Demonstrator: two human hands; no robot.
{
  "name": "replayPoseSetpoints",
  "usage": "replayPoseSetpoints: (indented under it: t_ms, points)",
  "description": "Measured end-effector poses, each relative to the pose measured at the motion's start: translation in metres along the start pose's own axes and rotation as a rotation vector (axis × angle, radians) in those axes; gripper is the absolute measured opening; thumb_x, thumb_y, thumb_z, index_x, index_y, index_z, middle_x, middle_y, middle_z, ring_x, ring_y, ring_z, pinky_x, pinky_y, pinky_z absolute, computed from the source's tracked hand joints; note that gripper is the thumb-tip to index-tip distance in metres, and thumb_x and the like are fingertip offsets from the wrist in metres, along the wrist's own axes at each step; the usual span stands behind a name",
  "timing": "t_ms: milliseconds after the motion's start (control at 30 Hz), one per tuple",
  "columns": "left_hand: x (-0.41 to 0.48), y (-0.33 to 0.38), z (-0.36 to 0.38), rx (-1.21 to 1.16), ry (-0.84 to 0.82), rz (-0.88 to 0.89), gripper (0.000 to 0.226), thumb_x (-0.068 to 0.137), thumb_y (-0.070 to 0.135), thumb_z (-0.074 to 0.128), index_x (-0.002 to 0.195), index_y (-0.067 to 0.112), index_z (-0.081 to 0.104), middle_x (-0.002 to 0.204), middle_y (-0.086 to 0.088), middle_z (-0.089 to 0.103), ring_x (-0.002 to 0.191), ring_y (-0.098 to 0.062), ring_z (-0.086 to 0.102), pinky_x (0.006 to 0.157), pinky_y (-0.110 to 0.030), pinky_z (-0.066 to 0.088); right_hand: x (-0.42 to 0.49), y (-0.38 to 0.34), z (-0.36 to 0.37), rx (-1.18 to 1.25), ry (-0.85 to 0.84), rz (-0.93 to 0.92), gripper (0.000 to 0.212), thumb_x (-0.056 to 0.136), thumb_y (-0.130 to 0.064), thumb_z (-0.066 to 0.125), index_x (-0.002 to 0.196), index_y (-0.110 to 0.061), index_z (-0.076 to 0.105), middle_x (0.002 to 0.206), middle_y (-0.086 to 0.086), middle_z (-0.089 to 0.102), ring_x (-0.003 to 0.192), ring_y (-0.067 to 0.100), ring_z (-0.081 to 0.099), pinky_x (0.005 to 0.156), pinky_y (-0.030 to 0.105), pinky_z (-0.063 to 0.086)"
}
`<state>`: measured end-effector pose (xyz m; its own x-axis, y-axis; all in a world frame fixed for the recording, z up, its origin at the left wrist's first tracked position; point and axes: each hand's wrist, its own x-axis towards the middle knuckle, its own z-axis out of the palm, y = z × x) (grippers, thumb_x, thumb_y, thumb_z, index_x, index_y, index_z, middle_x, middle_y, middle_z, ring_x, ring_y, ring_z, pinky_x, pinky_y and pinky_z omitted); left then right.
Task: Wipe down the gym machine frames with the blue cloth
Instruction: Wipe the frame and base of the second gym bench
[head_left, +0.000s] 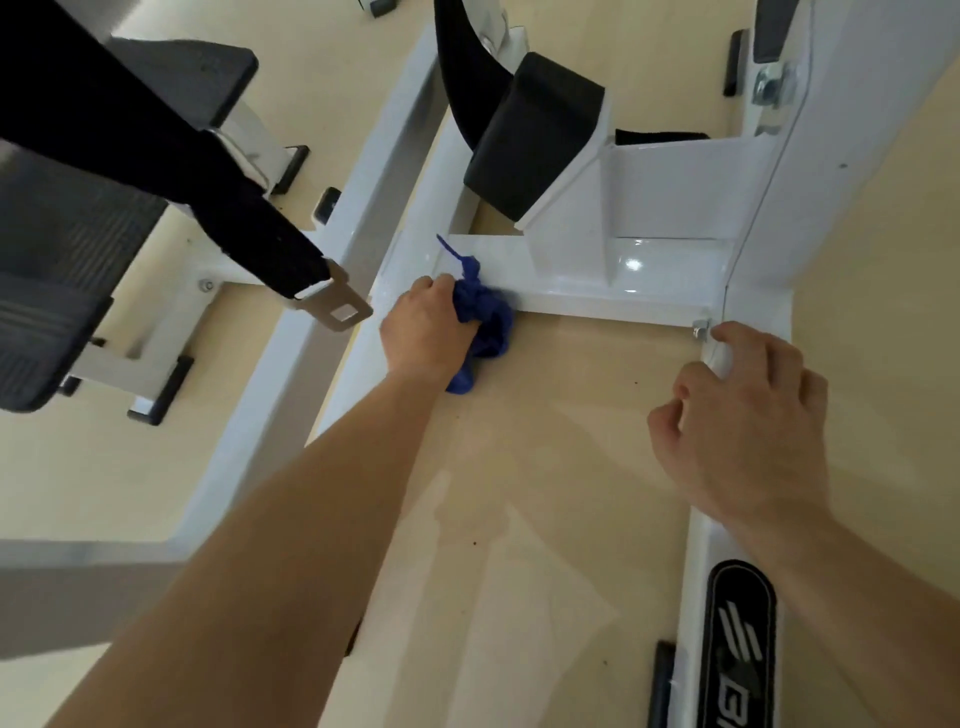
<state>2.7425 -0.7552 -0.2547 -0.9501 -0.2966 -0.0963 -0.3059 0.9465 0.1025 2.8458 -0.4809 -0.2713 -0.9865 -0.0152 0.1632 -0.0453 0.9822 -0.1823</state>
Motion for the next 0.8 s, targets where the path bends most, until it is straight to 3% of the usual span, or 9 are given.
replayPoseSetpoints:
  t_ms: [67,133,267,367,433,533,600,667,800]
  points:
    - [-0.025,0.002,0.003,-0.203,-0.162,-0.028,0.027,0.064,0.048,0.058,0.084,0.029,0.06,0.075,0.008,0.065,0.066,-0.018,0.063,0.072,-0.045,0.059,-0.001,0.001,-0.001,0.007,0.015,-0.004,0.024,0.082,-0.025,0.057,0.092,-0.009,0.072,0.133,0.014,0.049,0.122,0.037,0.04,0.093,0.051,0.035]
    - [-0.061,-0.002,-0.005,-0.374,-0.166,-0.017,0.039,0.061,0.051,0.06,0.089,0.025,0.06,0.081,0.008,0.069,0.071,-0.016,0.067,0.069,-0.045,0.059,0.0,0.0,-0.006,0.039,0.038,-0.073,0.03,0.086,-0.025,0.05,0.101,-0.01,0.071,0.13,0.013,0.055,0.119,0.037,0.044,0.096,0.051,0.033]
    - [-0.137,-0.015,-0.036,-0.629,-0.122,-0.108,0.036,0.077,0.031,0.074,0.104,0.023,0.051,0.097,0.009,0.064,0.086,-0.007,0.064,0.071,-0.027,0.051,-0.019,-0.017,-0.014,0.113,0.008,-0.337,0.041,0.091,-0.022,0.041,0.123,-0.014,0.065,0.129,0.007,0.062,0.113,0.032,0.055,0.101,0.05,0.039]
    - [-0.171,-0.031,-0.046,-0.751,-0.078,-0.155,0.038,0.076,0.029,0.078,0.106,0.025,0.055,0.097,0.008,0.067,0.087,-0.009,0.067,0.067,-0.023,0.052,-0.043,-0.079,-0.04,0.661,-0.302,-0.381,0.042,0.1,-0.015,0.041,0.141,-0.021,0.05,0.13,-0.006,0.056,0.116,0.011,0.055,0.098,0.024,0.043]
    - [-0.191,-0.04,-0.052,-0.791,-0.028,-0.162,0.036,0.079,0.031,0.076,0.111,0.03,0.059,0.101,0.013,0.068,0.087,-0.005,0.067,0.067,-0.018,0.054,-0.054,-0.122,-0.056,1.178,-0.569,-0.216,0.041,0.105,-0.012,0.037,0.139,-0.029,0.049,0.112,-0.01,0.063,0.101,-0.009,0.059,0.089,0.008,0.043]
    - [-0.217,-0.056,-0.069,-0.821,-0.013,-0.112,0.027,0.092,0.028,0.062,0.118,0.032,0.065,0.105,0.014,0.071,0.091,-0.002,0.067,0.082,-0.024,0.055,-0.06,-0.161,-0.06,1.618,-0.774,0.093,0.033,0.106,-0.018,0.039,0.123,-0.035,0.062,0.115,-0.001,0.07,0.102,0.012,0.069,0.077,0.028,0.059]
    - [-0.235,-0.071,-0.079,-0.831,-0.077,-0.108,0.028,0.096,0.022,0.049,0.113,0.035,0.068,0.096,0.009,0.073,0.092,-0.009,0.068,0.088,-0.032,0.054,-0.063,-0.174,-0.059,1.66,-0.843,0.138,0.024,0.103,-0.02,0.05,0.12,-0.031,0.063,0.116,0.001,0.07,0.1,0.018,0.071,0.072,0.035,0.061]
    - [-0.251,-0.088,-0.087,-0.818,-0.096,-0.119,0.034,0.095,0.016,0.044,0.105,0.038,0.068,0.093,0.004,0.072,0.09,-0.014,0.067,0.088,-0.034,0.052,-0.067,-0.188,-0.052,1.582,-0.88,0.102,0.022,0.096,-0.018,0.06,0.115,-0.029,0.065,0.111,0.0,0.071,0.098,0.018,0.072,0.079,0.042,0.061]
    - [-0.282,-0.126,-0.1,-0.597,0.077,-0.189,0.033,0.098,0.018,0.049,0.117,0.04,0.064,0.101,0.022,0.066,0.094,0.002,0.063,0.079,-0.007,0.044,-0.065,-0.228,-0.046,1.455,-0.753,0.036,0.026,0.087,-0.013,0.068,0.111,-0.024,0.064,0.102,-0.007,0.07,0.094,0.01,0.068,0.081,0.031,0.056]
